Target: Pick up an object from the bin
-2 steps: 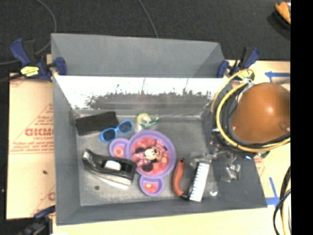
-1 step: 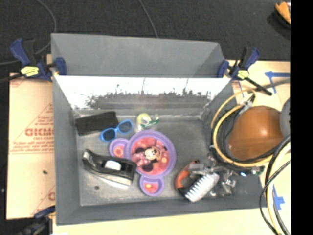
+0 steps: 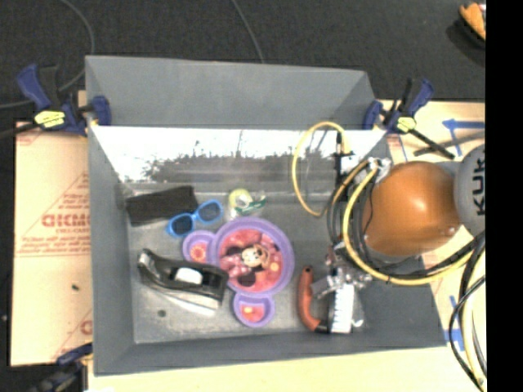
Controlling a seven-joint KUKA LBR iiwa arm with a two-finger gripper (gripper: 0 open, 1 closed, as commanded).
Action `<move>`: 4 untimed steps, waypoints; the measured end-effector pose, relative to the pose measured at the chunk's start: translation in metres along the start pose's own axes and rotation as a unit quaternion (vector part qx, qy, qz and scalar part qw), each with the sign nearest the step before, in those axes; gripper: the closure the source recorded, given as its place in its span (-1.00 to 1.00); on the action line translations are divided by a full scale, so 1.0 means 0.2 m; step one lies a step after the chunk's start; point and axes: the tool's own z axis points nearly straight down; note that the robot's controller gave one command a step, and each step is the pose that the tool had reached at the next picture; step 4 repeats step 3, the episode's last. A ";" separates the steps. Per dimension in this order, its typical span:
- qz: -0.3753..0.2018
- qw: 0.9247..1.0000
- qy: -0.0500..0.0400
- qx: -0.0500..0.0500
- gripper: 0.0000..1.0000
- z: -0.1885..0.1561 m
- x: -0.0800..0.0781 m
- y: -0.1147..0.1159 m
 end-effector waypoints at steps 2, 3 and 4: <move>0.001 1.000 -0.001 -0.004 1.00 -0.05 0.00 0.01; 0.000 1.000 -0.001 -0.009 1.00 -0.15 0.00 0.02; 0.000 1.000 -0.001 -0.009 1.00 -0.15 0.00 0.02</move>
Offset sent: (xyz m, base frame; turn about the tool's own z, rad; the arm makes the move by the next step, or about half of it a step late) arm -0.0001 -0.0001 0.0901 0.0000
